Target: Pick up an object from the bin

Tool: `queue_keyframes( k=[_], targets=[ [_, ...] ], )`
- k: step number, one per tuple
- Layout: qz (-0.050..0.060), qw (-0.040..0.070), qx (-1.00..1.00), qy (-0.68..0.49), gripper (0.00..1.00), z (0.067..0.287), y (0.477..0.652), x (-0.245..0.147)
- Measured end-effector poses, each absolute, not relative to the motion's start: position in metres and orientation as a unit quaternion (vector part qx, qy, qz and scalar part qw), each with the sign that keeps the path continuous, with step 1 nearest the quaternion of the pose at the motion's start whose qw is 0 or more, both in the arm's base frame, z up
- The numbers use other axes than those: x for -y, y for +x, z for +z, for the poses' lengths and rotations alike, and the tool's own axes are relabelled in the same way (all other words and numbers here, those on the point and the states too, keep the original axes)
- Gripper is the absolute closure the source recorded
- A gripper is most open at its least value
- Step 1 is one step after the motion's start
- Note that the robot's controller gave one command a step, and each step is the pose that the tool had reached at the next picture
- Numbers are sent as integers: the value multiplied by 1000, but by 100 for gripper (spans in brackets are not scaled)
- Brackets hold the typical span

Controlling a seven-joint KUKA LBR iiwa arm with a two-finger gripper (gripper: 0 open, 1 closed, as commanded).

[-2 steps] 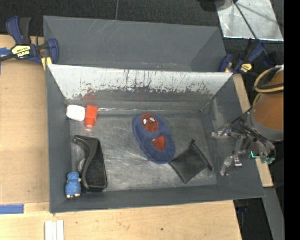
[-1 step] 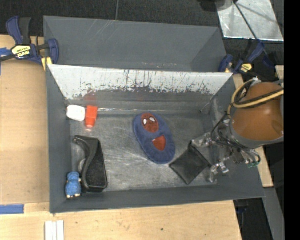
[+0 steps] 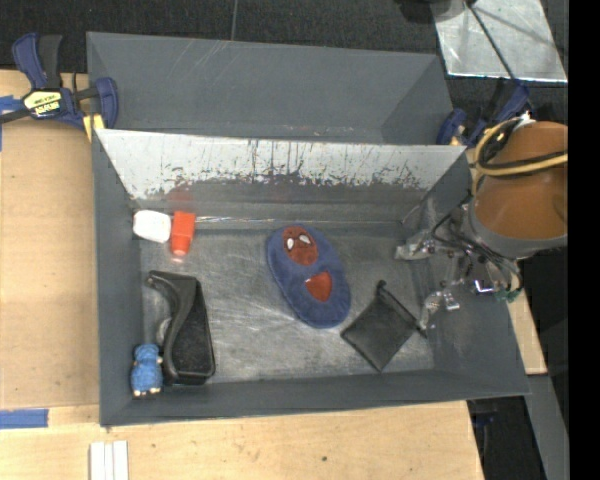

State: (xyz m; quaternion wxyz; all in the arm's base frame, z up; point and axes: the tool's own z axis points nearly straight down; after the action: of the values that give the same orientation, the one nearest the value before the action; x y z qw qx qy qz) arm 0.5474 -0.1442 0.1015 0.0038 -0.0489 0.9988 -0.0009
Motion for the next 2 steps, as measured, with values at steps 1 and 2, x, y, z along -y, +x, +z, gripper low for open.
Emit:
queue_keyframes(
  k=[1,2],
  targets=[
    [1,1,-959,284,0,110,541,90],
    [2,4,-926,378,0,74,495,108]
  ],
)
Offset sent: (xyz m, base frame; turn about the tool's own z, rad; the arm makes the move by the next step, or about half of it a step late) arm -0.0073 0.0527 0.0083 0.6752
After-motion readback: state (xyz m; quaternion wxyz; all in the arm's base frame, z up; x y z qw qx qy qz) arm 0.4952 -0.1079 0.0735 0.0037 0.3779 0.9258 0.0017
